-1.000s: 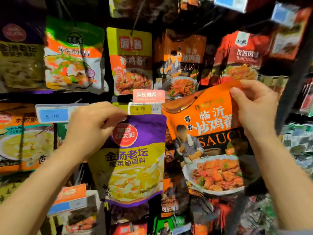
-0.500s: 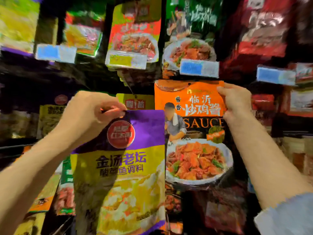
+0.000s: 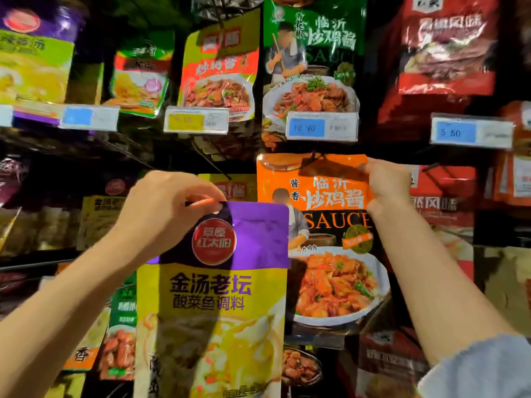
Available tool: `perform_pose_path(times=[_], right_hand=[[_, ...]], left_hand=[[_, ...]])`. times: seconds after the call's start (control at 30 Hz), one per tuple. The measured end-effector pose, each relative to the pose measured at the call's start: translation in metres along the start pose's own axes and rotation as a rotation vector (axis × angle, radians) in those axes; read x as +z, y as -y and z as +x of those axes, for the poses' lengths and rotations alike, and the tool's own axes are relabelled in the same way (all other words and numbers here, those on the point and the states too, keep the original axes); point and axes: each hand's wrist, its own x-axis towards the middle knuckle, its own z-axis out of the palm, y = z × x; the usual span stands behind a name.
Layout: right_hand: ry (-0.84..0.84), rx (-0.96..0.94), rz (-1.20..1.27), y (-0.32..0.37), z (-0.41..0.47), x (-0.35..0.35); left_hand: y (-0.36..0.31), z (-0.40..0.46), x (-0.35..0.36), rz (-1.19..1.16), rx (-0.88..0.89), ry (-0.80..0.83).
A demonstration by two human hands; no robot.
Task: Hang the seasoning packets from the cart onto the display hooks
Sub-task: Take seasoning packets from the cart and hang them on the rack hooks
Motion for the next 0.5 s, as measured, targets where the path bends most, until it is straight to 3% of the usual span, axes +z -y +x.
perform_pose_path(times=[0.23, 0.37, 0.43, 0.5], right_hand=[[-0.16, -0.021, -0.08, -0.018, -0.008, 0.01], [-0.092, -0.445, -0.543, -0.013, -0.044, -0.001], [0.006, -0.725, -0.724, -0.018, -0.068, -0.008], [0.17, -0.867, -0.928, -0.028, -0.093, -0.014]], left_hand=[[0.001, 0.006, 0.01, 0.019, 0.021, -0.042], [0.005, 0.0, 0.017, 0.029, 0.057, -0.04], [0.007, -0.002, 0.021, 0.025, 0.061, -0.029], [0.009, -0.005, 0.022, 0.022, 0.066, -0.022]])
